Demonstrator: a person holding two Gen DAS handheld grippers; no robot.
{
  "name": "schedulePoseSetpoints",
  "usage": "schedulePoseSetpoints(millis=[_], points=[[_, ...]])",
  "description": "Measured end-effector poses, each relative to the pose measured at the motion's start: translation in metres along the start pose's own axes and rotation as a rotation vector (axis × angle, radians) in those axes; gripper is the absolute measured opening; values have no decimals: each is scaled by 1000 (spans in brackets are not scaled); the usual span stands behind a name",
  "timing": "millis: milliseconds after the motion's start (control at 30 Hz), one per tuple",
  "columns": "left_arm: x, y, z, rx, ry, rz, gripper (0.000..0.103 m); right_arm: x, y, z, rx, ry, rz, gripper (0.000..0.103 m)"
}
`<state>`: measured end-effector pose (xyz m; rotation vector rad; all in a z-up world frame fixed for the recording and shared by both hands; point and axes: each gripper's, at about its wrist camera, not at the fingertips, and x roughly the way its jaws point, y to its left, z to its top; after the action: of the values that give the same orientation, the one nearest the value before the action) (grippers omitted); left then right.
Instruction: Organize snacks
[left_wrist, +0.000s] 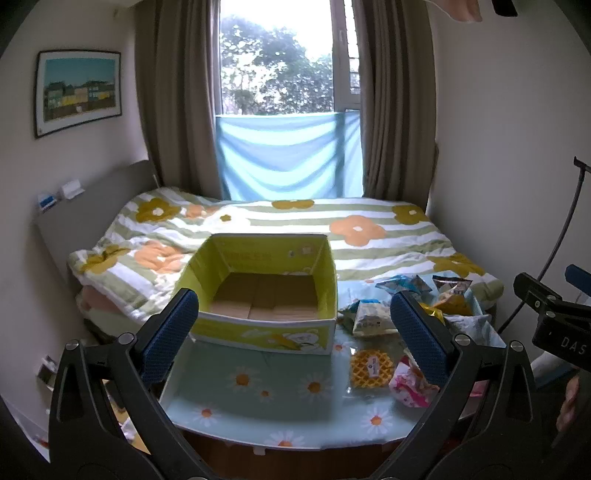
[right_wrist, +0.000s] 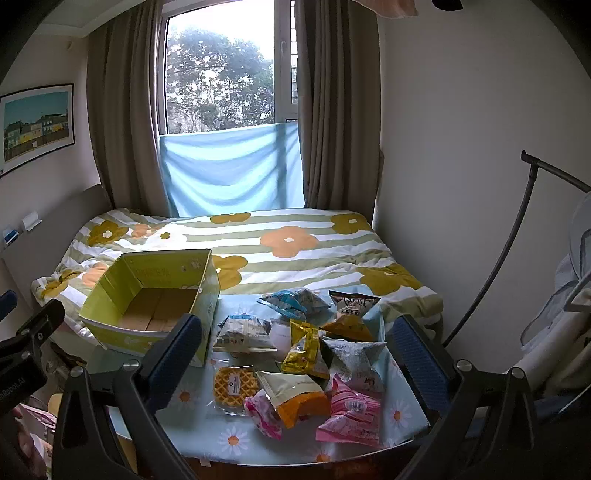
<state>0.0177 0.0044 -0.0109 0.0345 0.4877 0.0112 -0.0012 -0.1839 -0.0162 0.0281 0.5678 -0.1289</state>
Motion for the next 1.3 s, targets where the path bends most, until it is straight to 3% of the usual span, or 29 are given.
schedulePoseSetpoints(millis=[1300], points=[[5, -8, 3, 4, 3, 0, 103, 2, -1, 0, 5, 8, 6, 103]])
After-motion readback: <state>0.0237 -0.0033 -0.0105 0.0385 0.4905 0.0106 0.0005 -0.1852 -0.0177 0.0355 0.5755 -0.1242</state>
